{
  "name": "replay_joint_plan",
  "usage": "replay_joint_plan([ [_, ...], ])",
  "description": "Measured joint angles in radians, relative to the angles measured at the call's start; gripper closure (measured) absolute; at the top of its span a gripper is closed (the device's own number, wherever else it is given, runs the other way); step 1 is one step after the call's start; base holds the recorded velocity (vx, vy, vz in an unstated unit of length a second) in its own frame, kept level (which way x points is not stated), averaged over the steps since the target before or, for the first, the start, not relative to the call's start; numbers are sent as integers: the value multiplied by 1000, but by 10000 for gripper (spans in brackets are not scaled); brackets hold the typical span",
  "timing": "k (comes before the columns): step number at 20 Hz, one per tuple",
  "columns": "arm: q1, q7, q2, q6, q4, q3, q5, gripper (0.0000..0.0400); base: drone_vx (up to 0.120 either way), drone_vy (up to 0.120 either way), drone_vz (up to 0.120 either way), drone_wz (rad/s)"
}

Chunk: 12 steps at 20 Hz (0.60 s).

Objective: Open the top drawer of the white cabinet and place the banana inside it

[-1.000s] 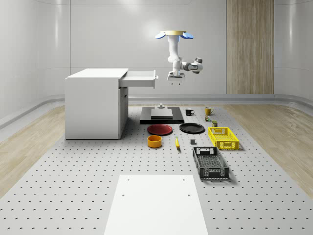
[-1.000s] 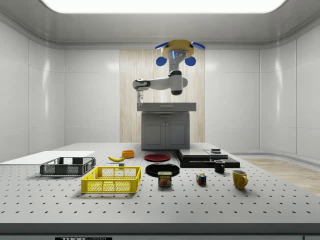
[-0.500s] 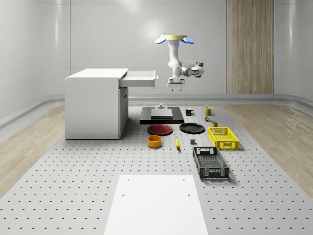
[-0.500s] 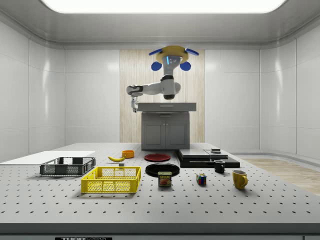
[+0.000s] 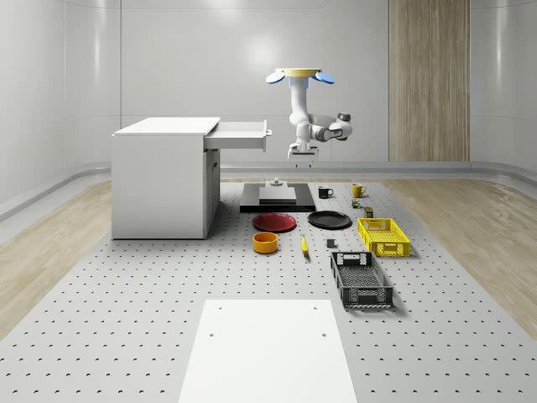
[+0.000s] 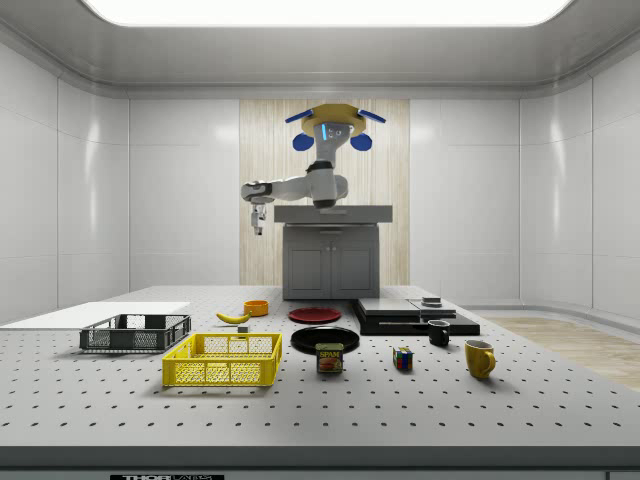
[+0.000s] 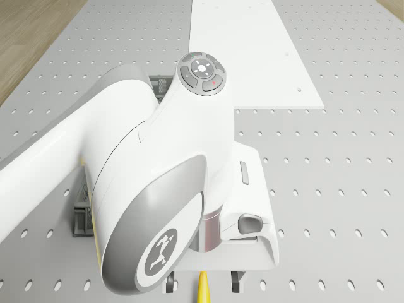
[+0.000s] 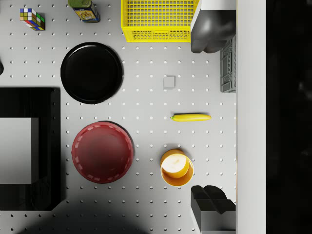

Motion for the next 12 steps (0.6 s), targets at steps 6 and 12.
replay_joint_plan([
  [6, 3, -3, -22, 20, 1, 0, -9, 0, 120, 0, -120, 0],
  [12, 5, -5, -42, 38, 1, 1, -18, 0, 120, -53, -120, 0],
])
